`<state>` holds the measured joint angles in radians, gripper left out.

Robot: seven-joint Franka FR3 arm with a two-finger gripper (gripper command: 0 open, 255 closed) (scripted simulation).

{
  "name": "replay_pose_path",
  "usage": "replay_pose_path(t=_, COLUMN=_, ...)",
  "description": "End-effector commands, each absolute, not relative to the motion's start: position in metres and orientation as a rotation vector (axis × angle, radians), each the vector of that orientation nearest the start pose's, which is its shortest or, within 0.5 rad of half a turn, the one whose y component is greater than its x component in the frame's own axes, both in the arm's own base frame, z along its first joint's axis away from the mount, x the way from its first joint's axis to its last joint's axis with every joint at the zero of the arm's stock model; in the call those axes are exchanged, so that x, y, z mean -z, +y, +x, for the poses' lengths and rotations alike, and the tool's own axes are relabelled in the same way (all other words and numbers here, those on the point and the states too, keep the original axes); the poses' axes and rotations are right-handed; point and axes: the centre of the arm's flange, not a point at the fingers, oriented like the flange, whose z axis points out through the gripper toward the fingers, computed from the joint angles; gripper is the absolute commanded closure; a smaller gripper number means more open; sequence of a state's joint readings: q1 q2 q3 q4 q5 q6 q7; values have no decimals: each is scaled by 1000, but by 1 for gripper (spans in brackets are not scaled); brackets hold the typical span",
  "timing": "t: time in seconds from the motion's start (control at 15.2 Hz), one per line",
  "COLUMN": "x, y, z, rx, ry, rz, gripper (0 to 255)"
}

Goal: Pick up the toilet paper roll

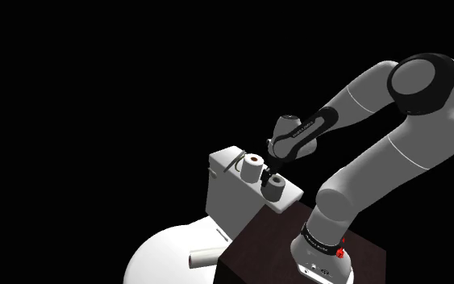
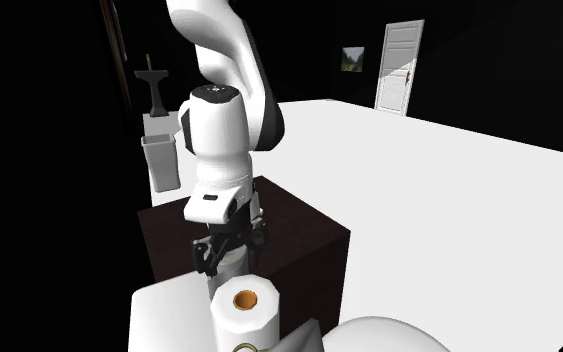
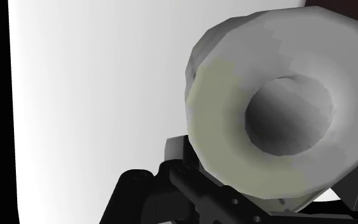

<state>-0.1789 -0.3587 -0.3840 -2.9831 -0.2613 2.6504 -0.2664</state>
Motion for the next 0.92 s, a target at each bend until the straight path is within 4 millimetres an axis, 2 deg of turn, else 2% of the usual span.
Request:
replay_pose_path(t=0.0, x=-253, y=-148, z=279, rx=26, ry=73, rz=-3139, gripper=255)
replay_pose_path(t=0.86, x=-322, y=-148, z=279, rx=26, ry=73, rz=-3139, gripper=255)
